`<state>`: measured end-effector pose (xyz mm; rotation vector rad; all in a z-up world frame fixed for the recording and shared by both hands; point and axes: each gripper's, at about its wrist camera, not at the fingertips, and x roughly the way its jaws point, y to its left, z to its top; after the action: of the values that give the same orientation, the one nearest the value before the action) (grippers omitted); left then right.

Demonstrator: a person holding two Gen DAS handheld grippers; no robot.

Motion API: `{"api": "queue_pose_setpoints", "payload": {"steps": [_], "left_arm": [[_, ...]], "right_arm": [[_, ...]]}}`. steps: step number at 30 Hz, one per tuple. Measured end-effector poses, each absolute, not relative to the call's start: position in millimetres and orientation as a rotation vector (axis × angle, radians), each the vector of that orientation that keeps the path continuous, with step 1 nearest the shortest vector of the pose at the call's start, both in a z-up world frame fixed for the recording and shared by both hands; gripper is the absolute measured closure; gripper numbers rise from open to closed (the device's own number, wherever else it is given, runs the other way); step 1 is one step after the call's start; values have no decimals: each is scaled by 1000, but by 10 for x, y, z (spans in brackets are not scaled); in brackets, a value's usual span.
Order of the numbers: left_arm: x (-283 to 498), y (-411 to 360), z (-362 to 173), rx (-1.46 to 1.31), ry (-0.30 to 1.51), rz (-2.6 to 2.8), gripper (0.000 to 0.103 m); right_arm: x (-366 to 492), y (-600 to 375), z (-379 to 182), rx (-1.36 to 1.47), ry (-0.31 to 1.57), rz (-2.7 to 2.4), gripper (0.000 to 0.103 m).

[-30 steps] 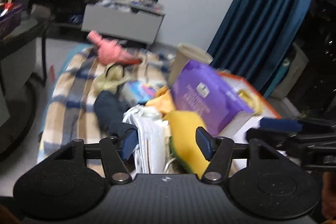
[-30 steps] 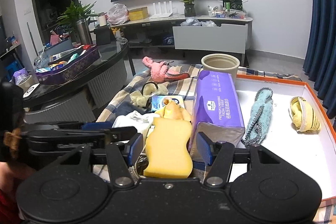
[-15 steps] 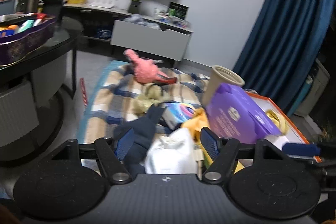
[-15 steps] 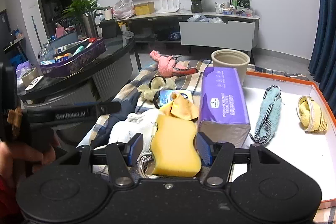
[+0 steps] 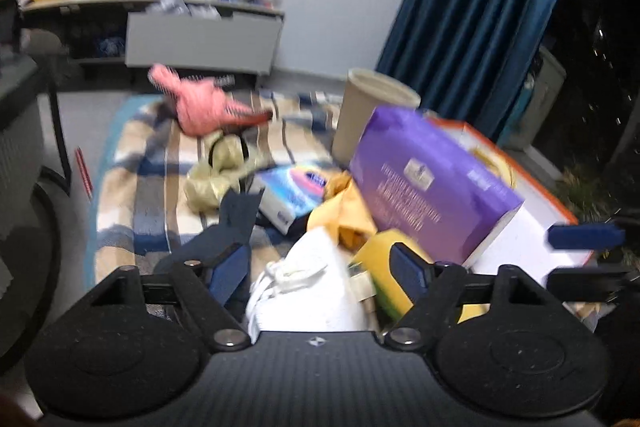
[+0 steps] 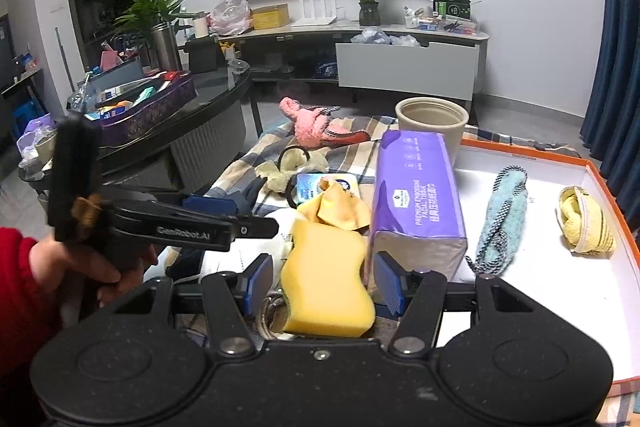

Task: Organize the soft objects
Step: 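Lift the white mask with the left tool while the right tool grasps the yellow-green sponge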

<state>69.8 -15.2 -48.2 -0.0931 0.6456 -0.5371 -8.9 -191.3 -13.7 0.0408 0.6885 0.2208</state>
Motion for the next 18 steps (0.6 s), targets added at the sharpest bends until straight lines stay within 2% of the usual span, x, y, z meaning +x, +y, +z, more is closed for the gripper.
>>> {"api": "queue_pose_setpoints", "payload": {"steps": [1,3,8,12,15,18], "left_arm": [[737,-141,-531,-88,666,-548,31],[798,-147,-601,-47,695,-554,34],[752,-209,-571,59,692,-663,31],[590,-422,-606,271,638,-664,31],[607,-378,-612,225,647,-663,28],[780,-353,-700,182,736,-665,27]], "right_arm": [[-90,-1921,-137,41,689,216,35],[-90,-1938,-143,42,689,208,35],[-61,-1925,-182,43,701,209,35],[-41,-1852,-199,27,709,224,35],[-18,-1811,-240,17,725,224,35],[-23,-1772,-246,6,726,234,35]]}}
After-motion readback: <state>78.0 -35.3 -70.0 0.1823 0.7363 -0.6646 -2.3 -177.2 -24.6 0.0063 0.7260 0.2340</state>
